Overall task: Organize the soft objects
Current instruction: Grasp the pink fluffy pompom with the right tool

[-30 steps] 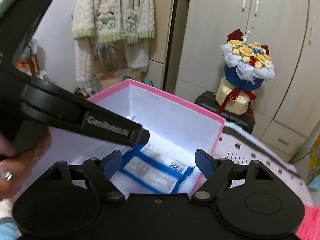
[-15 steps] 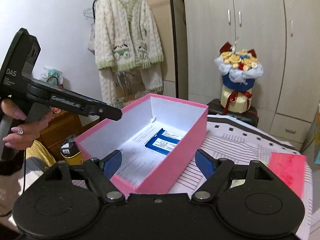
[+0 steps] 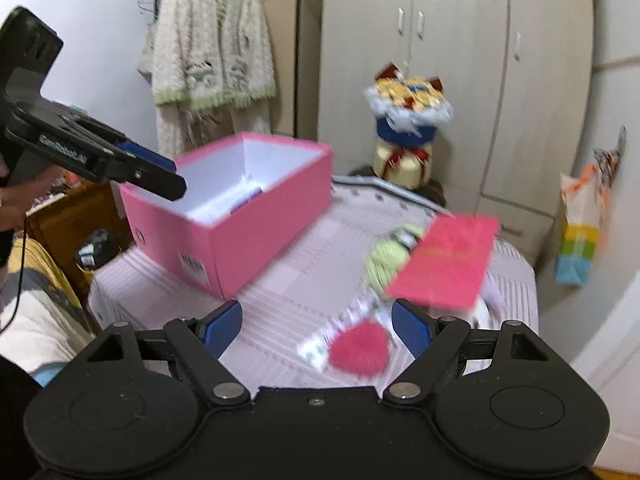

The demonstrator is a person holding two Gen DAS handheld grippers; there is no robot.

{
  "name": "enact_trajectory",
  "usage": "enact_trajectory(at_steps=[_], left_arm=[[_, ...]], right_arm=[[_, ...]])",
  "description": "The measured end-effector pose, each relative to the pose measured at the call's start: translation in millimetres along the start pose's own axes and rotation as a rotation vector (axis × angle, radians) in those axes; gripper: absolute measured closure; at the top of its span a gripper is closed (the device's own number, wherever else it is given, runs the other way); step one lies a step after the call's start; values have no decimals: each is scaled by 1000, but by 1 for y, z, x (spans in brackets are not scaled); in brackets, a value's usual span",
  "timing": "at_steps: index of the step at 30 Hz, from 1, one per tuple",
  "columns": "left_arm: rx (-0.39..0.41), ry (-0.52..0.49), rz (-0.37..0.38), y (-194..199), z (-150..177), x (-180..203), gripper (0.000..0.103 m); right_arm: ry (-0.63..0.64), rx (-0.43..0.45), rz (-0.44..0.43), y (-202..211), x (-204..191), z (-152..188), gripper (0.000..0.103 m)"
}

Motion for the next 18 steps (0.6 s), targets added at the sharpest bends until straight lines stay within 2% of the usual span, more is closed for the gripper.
enact_trajectory(at_steps=[5,10,15,18], left_arm=[[-63,-21,38,-25,20,23,47],[-92,-13,53,-53,33,39,47],[-116,39,47,-93,39,48,50],[-108,84,20,-118,39,47,51]], right_arm=[[-59,-43,9,-10,16,39,18],[-71,-18,30,-30,23,65,18],[1,14,57,-61,18,74,35],[35,25,74,-81,18,75,39]])
Point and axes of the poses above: each gripper's, at about its wrist camera, not at the fingertips, and y roughly against the way its jaws point, x to its right, z to its underside, the point moved 6 cm from there along -y, roughly the way its jaws point, and after that the axes turned 12 degrees about y, right-handed, at the moved point
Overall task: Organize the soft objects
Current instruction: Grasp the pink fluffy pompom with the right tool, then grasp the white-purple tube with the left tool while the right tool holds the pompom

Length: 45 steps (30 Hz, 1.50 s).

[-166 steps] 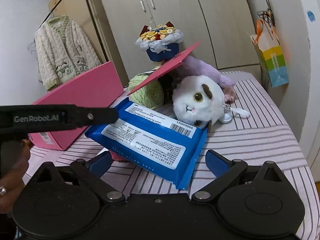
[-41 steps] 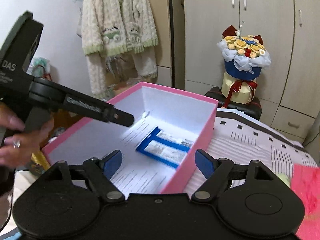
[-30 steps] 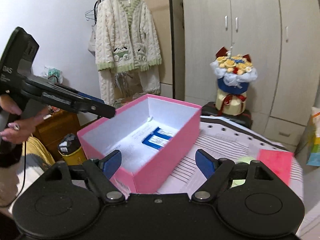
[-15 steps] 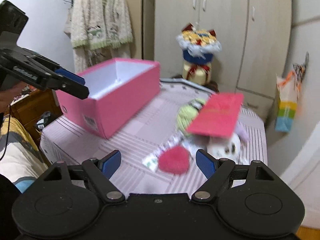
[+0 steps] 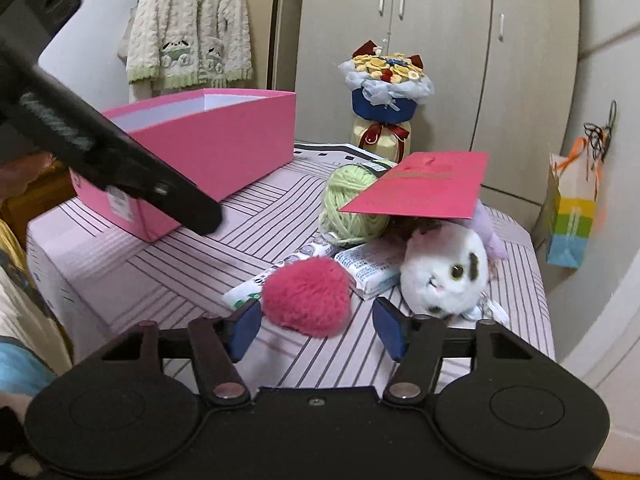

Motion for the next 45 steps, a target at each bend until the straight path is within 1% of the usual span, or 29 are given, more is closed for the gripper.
enact_trajectory(at_steps=[3,5,7,10,12,14,15,17,20,24,27,29,32,38,41,42,45], left_arm=[[37,4,-39,-18,-5,-1,55],[63,-3,-74,-29,-9,-2,57],[72,1,-89,-40,-14,-4,58],[46,42,-76,-58,-18,-11,62],[32,60,-60,-70,-19,-13,63],[23,42,-25,-80,-18,-12,63],[25,37,-11,-83,-17,-12,63],[40,40,-14,-87,-16,-13,63],[52,44,-11,-89,-17,-12,63],[46,71,-40,-96,-17,-13,61],[52,39,-47,-98,-12,-10,60],[70,18,-65,-98,-9,-7,60],[95,18,-99,-96,-6,-4,60],[166,7,-136,-95,3,-2,61],[177,-5,-175,-95,5,1,62],[174,-14,-190,-96,5,2,62],[166,-32,-229,-98,5,7,63]], right_arm=[[3,28,-33,-12,0,-1,39],[-11,30,-58,-19,0,0,39],[-29,31,-62,-27,2,2,39],[-79,29,-89,-38,5,4,39],[-120,44,-108,-42,9,6,39],[-160,55,-122,-46,12,7,39],[-178,60,-128,-46,12,8,44],[-204,68,-144,-44,13,11,47],[-199,64,-122,-37,13,15,47],[-198,54,-88,-25,15,22,47],[-184,37,-45,-22,17,30,47],[-191,39,-44,-22,19,31,47],[-201,42,-49,-24,20,33,46],[-153,61,-17,-29,15,33,45],[-156,67,-11,-27,13,33,45],[-157,71,-5,-27,14,34,43],[-156,78,4,-27,12,35,43]])
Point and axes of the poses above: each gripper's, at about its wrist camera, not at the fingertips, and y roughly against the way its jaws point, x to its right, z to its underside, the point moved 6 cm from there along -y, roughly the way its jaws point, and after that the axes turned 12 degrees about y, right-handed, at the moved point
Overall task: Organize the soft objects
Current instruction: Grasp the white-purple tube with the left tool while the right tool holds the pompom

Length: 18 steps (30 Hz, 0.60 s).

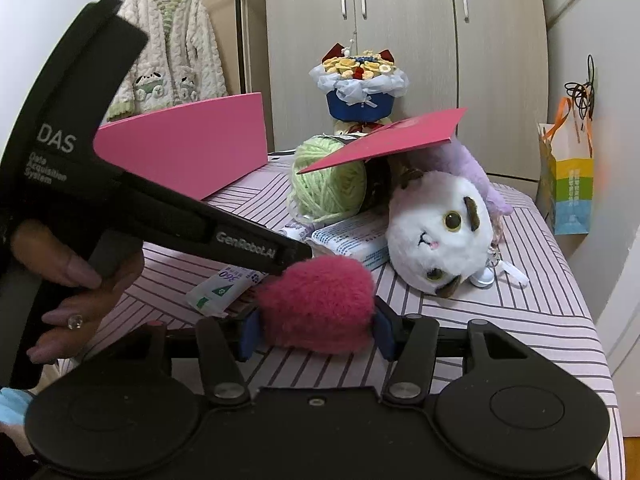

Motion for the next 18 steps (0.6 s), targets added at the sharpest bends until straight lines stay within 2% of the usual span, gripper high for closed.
enact_trajectory(at_steps=[3,5,10,18], left_arm=[[-5,15,-7,0,-1,-1,65],[-2,44,-17,3,-1,-4,79],[-2,55,-17,11,4,-11,80],[-6,95,-21,38,20,-34,80]], right_arm=[[-12,7,7,2,-1,2,47],[-14,6,3,4,-2,2,49],[-48,-1,-37,11,-4,2,49],[-49,-30,-54,21,-11,1,48]])
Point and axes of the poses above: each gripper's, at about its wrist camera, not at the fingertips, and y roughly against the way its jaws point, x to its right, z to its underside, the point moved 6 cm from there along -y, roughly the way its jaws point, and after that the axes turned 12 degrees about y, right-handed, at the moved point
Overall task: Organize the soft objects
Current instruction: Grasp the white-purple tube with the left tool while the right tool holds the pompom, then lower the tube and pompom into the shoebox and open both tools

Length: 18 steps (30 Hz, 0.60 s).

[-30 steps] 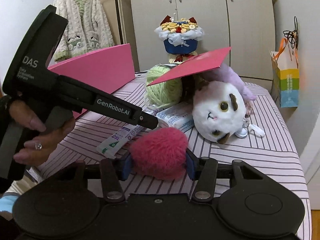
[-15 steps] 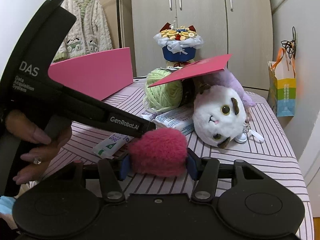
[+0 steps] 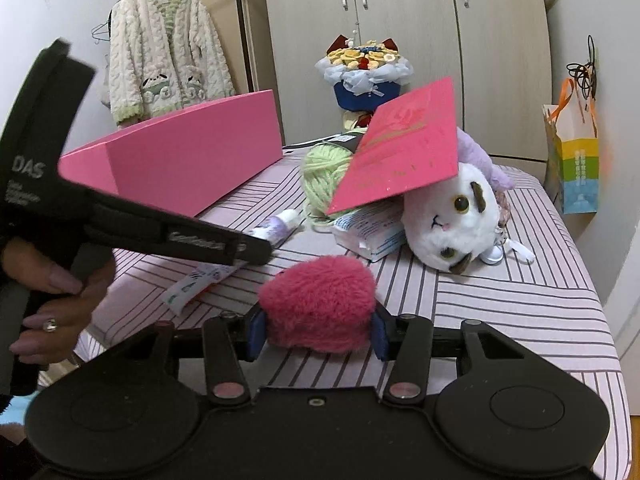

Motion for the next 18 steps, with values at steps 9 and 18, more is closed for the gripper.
enact_trajectory(at_steps=[9,18], left_arm=[[-30,62,35,27,6,-29,80],[-15,78,53,47,4,-43,80]], right_arm=[[23,-41,-10,3,-8,-4,48],[1,-65,-66,8,-12,-10,48]])
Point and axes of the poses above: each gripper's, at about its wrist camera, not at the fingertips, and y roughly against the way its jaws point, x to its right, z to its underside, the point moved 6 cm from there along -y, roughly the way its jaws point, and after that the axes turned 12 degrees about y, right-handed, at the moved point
